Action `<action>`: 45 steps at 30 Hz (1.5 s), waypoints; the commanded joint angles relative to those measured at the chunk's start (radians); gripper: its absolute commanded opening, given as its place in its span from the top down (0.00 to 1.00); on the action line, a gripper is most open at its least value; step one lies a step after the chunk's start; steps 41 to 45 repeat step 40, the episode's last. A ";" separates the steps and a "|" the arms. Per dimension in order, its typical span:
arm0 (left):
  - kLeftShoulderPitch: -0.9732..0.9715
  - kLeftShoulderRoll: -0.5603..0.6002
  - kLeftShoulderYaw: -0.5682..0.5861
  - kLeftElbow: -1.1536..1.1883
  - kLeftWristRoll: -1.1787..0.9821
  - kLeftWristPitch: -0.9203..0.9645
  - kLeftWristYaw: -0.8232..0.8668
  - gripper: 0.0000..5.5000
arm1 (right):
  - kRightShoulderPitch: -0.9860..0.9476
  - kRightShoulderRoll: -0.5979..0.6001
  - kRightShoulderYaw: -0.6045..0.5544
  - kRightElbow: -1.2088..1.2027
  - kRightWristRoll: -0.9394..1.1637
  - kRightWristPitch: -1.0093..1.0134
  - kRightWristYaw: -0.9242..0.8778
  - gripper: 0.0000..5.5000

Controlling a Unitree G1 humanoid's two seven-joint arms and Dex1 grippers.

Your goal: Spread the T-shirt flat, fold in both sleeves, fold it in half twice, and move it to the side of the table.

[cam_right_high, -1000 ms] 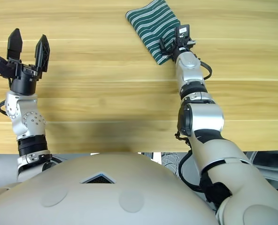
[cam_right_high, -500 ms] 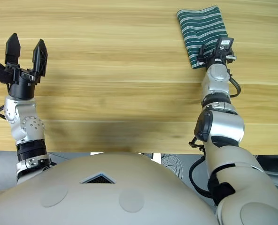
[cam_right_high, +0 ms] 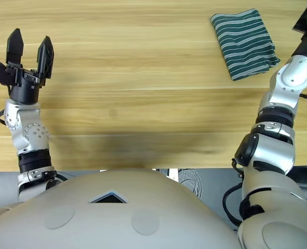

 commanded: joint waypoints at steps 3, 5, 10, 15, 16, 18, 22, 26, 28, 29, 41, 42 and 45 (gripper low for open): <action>-0.068 -0.010 -0.004 0.049 0.066 -0.079 0.047 0.02 | 0.016 0.100 0.057 -0.035 0.090 -0.105 0.260 0.16; -0.102 -0.002 0.009 0.104 0.141 -0.171 0.090 0.02 | 0.029 0.146 0.093 -0.021 0.099 -0.194 0.349 0.16; -0.145 0.009 0.018 0.205 0.226 -0.303 0.149 0.02 | 0.018 0.226 0.102 0.095 0.127 -0.334 0.471 0.16; -0.156 0.036 0.025 0.269 0.304 -0.371 0.223 0.02 | -0.024 0.246 0.093 0.197 0.093 -0.375 0.442 0.16; -0.157 0.040 0.021 0.278 0.323 -0.384 0.238 0.02 | -0.032 0.245 0.086 0.212 0.085 -0.375 0.413 0.16; -0.156 0.043 0.009 0.281 0.359 -0.417 0.263 0.02 | -0.042 0.237 0.074 0.231 0.071 -0.376 0.360 0.16; -0.151 0.040 -0.011 0.266 0.411 -0.446 0.318 0.02 | -0.044 0.227 0.059 0.241 0.050 -0.382 0.302 0.16; -0.148 0.041 -0.014 0.253 0.445 -0.464 0.378 0.02 | -0.039 0.219 0.059 0.246 0.012 -0.395 0.237 0.16; -0.133 0.047 -0.017 0.239 0.422 -0.468 0.373 0.02 | -0.038 0.224 0.062 0.245 0.019 -0.401 0.258 0.16; -0.118 0.054 -0.020 0.229 0.387 -0.471 0.346 0.02 | -0.036 0.229 0.062 0.242 0.034 -0.407 0.285 0.16; -0.085 0.068 -0.041 0.199 0.240 -0.465 0.239 0.02 | 0.000 0.310 0.027 0.157 0.320 -0.390 0.716 0.16; -0.085 0.068 -0.041 0.199 0.240 -0.465 0.239 0.02 | 0.000 0.310 0.027 0.157 0.320 -0.390 0.716 0.16; -0.085 0.068 -0.041 0.199 0.240 -0.465 0.239 0.02 | 0.000 0.310 0.027 0.157 0.320 -0.390 0.716 0.16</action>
